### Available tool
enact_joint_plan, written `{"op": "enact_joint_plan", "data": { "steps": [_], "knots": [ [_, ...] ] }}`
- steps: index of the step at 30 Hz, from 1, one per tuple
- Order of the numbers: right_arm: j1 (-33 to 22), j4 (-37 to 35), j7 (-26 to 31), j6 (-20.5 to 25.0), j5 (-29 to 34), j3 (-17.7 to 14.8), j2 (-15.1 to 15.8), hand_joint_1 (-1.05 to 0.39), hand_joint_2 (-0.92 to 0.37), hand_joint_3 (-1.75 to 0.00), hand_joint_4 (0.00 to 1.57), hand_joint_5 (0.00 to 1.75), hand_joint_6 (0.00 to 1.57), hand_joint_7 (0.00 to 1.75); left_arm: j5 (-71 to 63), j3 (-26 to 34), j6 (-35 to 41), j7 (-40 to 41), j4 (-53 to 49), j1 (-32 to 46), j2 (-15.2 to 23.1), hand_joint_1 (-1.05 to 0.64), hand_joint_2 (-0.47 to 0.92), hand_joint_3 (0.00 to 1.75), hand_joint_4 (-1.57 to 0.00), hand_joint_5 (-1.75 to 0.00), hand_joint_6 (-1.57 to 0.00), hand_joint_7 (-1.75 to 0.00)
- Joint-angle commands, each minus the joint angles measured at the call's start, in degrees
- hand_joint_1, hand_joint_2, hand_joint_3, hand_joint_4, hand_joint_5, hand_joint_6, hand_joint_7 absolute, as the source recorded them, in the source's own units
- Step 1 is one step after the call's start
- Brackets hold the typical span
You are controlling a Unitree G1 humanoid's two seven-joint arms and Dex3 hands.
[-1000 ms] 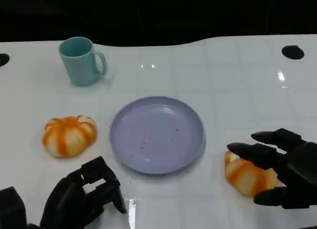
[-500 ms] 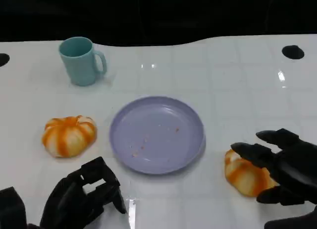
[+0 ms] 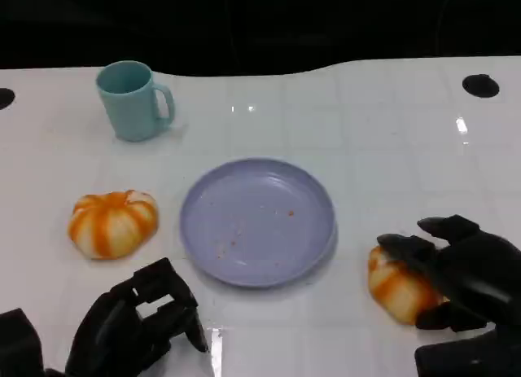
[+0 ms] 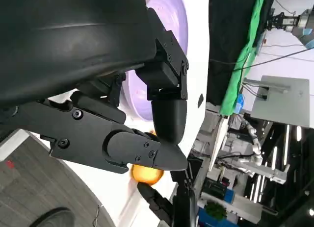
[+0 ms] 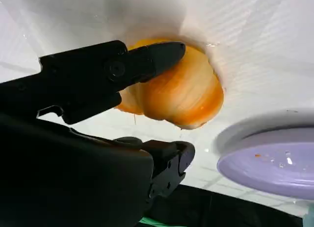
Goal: Grasp the bread from the table and place it into the plate.
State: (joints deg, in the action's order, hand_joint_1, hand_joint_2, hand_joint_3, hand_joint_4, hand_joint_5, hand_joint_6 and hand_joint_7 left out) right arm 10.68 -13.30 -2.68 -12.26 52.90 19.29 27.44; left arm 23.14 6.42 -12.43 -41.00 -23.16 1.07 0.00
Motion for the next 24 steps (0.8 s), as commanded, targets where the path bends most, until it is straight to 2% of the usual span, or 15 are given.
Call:
{"op": "enact_joint_plan", "data": {
  "steps": [1,4,5,6,7,8,9,10,11,12,13,14,15,17,24],
  "knots": [
    [1.3,-2.0,0.7,0.5,-0.6,1.4,0.2,-0.72,-0.92,-0.09,0.01,0.26,0.19,0.02,-0.1,0.0,0.7,0.9,1.7,0.8,0.5,-0.63,0.92,0.08,-0.69,-1.75,-0.67,-1.40],
    [1.9,-3.3,4.1,-0.1,-0.2,1.9,-0.1,-0.69,-0.92,-0.10,0.10,0.31,0.29,0.06,0.0,0.0,0.7,0.9,2.0,1.0,0.5,-0.62,0.92,0.08,-0.68,-1.75,-0.67,-1.39],
    [2.0,-3.7,5.7,-0.5,-0.2,1.9,-0.2,-0.63,-0.92,-0.11,0.22,0.40,0.41,0.10,0.0,0.0,0.7,0.9,2.0,1.0,0.5,-0.62,0.92,0.09,-0.68,-1.75,-0.67,-1.39],
    [2.2,-4.3,7.6,-1.1,-0.7,1.8,-0.6,-0.61,-0.92,-0.11,0.27,0.46,0.47,0.10,0.0,0.0,1.0,1.0,2.2,1.1,0.4,-0.62,0.92,0.09,-0.68,-1.75,-0.67,-1.39],
    [2.5,-5.1,9.2,-1.9,-1.4,1.6,-1.0,-0.54,-0.92,-0.12,0.37,0.66,0.59,0.14,0.0,-0.1,1.1,1.1,2.4,1.2,0.4,-0.62,0.92,0.08,-0.68,-1.75,-0.67,-1.39],
    [2.9,-6.0,10.8,-3.0,-2.5,1.3,-1.4,-0.46,-0.92,-0.15,0.46,0.95,0.72,0.20,0.0,-0.1,1.2,1.2,2.5,1.2,0.4,-0.62,0.92,0.08,-0.68,-1.75,-0.67,-1.39],
    [3.2,-7.1,12.2,-4.3,-3.6,0.9,-1.7,-0.38,-0.91,-0.20,0.58,1.29,0.85,0.35,0.0,-0.1,1.2,1.1,2.5,1.2,0.4,-0.62,0.92,0.08,-0.68,-1.75,-0.67,-1.39],
    [3.6,-7.9,13.4,-5.3,-4.3,0.9,-1.9,-0.33,-0.90,-0.26,0.65,1.49,0.90,0.52,0.0,-0.1,1.2,1.2,2.6,1.3,0.4,-0.62,0.92,0.08,-0.68,-1.75,-0.67,-1.39],
    [4.0,-8.6,14.6,-5.8,-4.3,1.0,-1.9,-0.30,-0.84,-0.42,0.75,1.61,0.88,0.80,-0.1,-0.2,1.1,1.2,2.7,1.3,0.3,-0.62,0.92,0.08,-0.69,-1.75,-0.67,-1.39],
    [4.4,-9.2,15.7,-6.4,-4.4,1.1,-1.9,-0.30,-0.74,-0.63,0.85,1.69,0.78,1.26,-0.2,-0.2,0.8,1.2,2.7,1.3,0.3,-0.62,0.92,0.08,-0.69,-1.75,-0.67,-1.39],
    [4.8,-9.7,16.9,-6.9,-4.2,1.2,-1.9,-0.29,-0.69,-0.74,0.89,1.72,0.73,1.49,-0.3,-0.2,0.7,1.2,2.7,1.3,0.3,-0.62,0.92,0.08,-0.69,-1.75,-0.67,-1.39],
    [5.3,-10.4,18.7,-7.6,-4.1,1.3,-2.1,-0.30,-0.65,-0.83,0.89,1.73,0.69,1.64,-0.4,-0.2,0.5,1.2,2.6,1.3,0.3,-0.63,0.92,0.09,-0.69,-1.75,-0.67,-1.40],
    [5.7,-11.1,20.0,-8.3,-4.1,1.3,-2.2,-0.31,-0.61,-0.90,0.89,1.74,0.67,1.69,-0.3,-0.2,0.5,1.0,2.6,1.3,0.4,-0.63,0.92,0.09,-0.69,-1.75,-0.67,-1.40],
    [6.5,-12.0,22.4,-9.2,-4.1,1.3,-2.5,-0.33,-0.59,-0.97,0.87,1.75,0.64,1.74,-0.1,-0.2,0.7,0.9,2.5,1.2,0.4,-0.63,0.92,0.09,-0.69,-1.75,-0.67,-1.41],
    [9.3,-14.6,28.2,-10.9,-3.7,1.7,-3.3,-0.33,-0.58,-1.02,0.87,1.75,0.62,1.75,-0.5,-0.2,0.5,1.2,2.5,1.2,0.3,-0.63,0.92,0.10,-0.69,-1.75,-0.67,-1.42]
  ]
}}
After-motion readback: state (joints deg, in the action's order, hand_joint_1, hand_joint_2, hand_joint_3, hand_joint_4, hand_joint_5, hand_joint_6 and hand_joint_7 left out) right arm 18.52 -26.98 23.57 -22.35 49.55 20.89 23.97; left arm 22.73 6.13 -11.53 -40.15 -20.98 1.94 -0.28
